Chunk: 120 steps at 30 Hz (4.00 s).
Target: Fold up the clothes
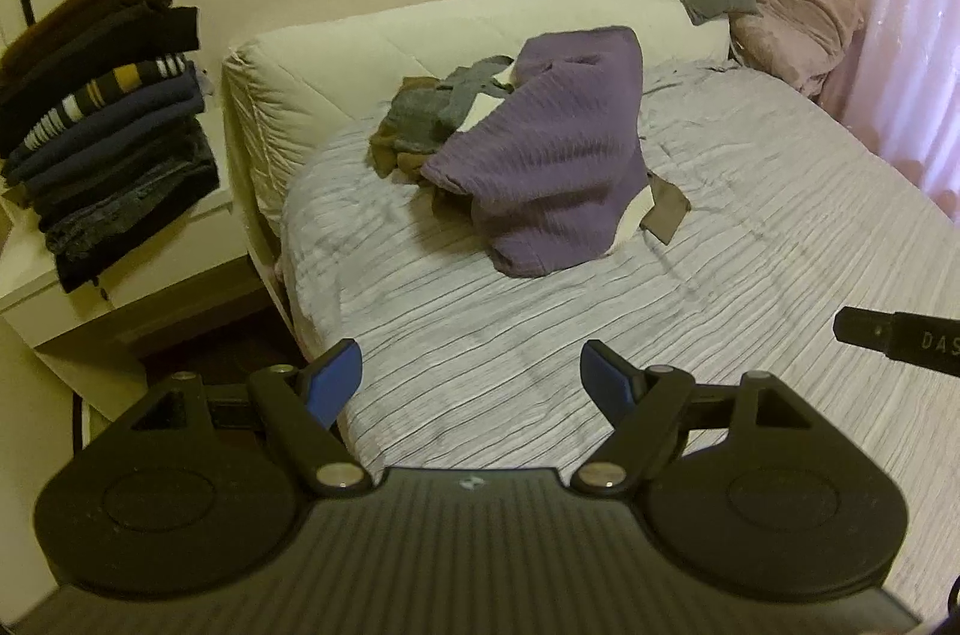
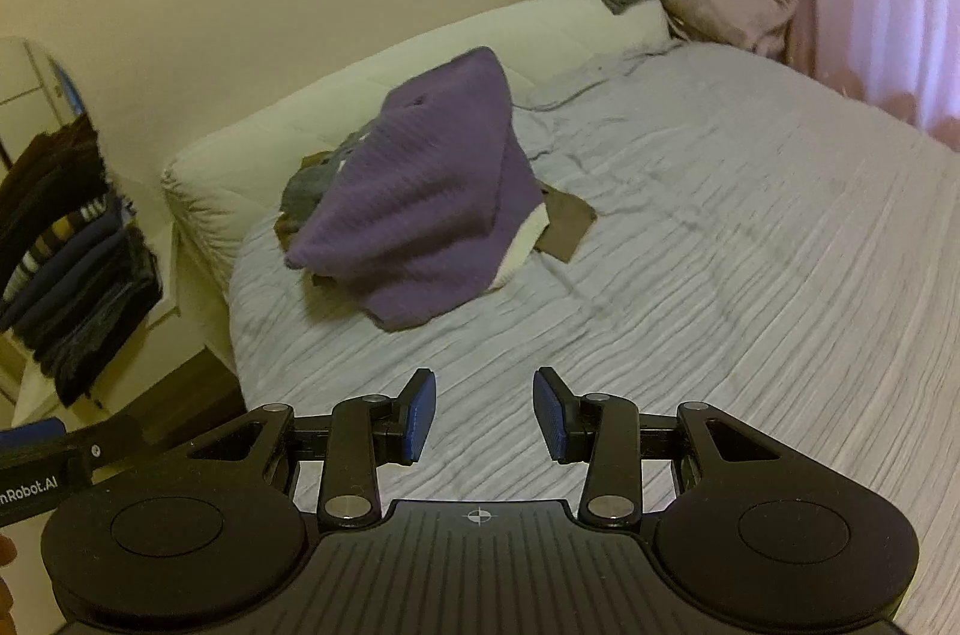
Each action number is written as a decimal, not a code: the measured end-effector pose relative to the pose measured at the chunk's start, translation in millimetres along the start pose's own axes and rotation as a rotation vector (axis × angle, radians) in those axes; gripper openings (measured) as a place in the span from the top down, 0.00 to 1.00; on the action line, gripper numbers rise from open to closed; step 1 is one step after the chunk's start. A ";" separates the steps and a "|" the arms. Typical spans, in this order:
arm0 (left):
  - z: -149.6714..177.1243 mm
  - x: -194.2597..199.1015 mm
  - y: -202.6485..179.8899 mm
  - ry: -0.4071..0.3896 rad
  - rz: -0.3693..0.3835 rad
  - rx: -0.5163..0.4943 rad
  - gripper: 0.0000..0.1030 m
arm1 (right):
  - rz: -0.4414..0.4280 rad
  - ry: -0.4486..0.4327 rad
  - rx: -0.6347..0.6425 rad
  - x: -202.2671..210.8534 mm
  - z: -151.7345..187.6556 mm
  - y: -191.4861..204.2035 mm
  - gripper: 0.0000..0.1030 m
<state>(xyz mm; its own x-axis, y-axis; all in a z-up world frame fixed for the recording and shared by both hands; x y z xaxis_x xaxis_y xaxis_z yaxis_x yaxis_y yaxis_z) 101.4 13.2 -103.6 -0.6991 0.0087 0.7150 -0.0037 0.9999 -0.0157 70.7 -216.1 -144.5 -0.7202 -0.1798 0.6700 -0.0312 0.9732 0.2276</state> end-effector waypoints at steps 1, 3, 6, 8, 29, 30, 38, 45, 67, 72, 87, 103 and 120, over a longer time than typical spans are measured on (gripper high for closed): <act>-2.6 -6.2 0.1 0.004 0.008 -0.003 0.25 | 0.005 0.003 -0.009 -4.2 -1.5 -1.2 0.61; -8.8 -19.0 0.3 0.013 0.028 -0.009 0.25 | 0.016 0.010 -0.027 -12.9 -4.5 -3.6 0.61; -20.5 -41.1 0.3 0.028 0.056 -0.021 0.25 | 0.028 0.025 -0.057 -30.2 -10.9 -5.8 0.61; -29.5 -57.2 0.4 0.039 0.076 -0.031 0.25 | 0.035 0.032 -0.079 -43.8 -15.8 -8.0 0.61; -118.3 -228.0 30.0 0.179 0.221 -0.062 0.25 | -0.122 0.174 -0.588 -208.2 -50.8 -11.8 0.48; -120.7 -236.7 33.3 0.189 0.226 -0.052 0.25 | -0.128 0.169 -0.644 -216.4 -51.4 -14.3 0.13; -131.0 -305.5 50.0 0.285 0.284 0.055 0.25 | -0.184 0.160 -0.905 -283.0 -56.4 -18.9 0.06; -128.7 -354.8 51.9 0.351 0.399 0.304 0.26 | -0.227 0.064 -1.061 -330.7 -62.3 -18.3 0.06; -207.8 -265.0 -16.4 0.070 0.760 0.026 0.88 | -0.427 -0.186 -1.037 -304.4 -122.1 -0.2 0.79; -228.2 -181.4 -61.9 -0.070 0.906 -0.097 0.89 | -0.430 -0.389 -0.996 -212.7 -155.9 -18.7 0.81; -161.0 69.5 -201.8 -0.191 1.380 -0.273 0.89 | -0.057 -0.847 -0.752 146.7 -127.5 -81.4 0.82; 73.7 96.3 -266.2 0.140 0.974 -0.640 0.84 | 0.354 -0.375 -0.826 265.3 43.2 -108.8 0.16; 152.6 57.8 -172.9 0.258 0.869 -0.969 0.73 | 0.665 -0.025 -1.003 246.6 240.5 -26.2 0.16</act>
<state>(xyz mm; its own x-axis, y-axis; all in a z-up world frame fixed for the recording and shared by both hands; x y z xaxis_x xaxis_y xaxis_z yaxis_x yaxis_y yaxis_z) -47.5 -161.3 -166.2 -0.0593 0.5410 0.8390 0.9562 0.2721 -0.1079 -272.7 -251.5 -155.2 -0.4041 0.3286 0.8537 0.8964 0.3280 0.2981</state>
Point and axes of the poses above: each gripper's, at about its wrist camera, not at the fingertips, and x roughly against the way its jaws point, y to its left, z to its underside, the point moved 9 cm from there along -x, roughly the way its jaws point, and after that the axes turned 3 degrees about x, right-handed, at the moved point
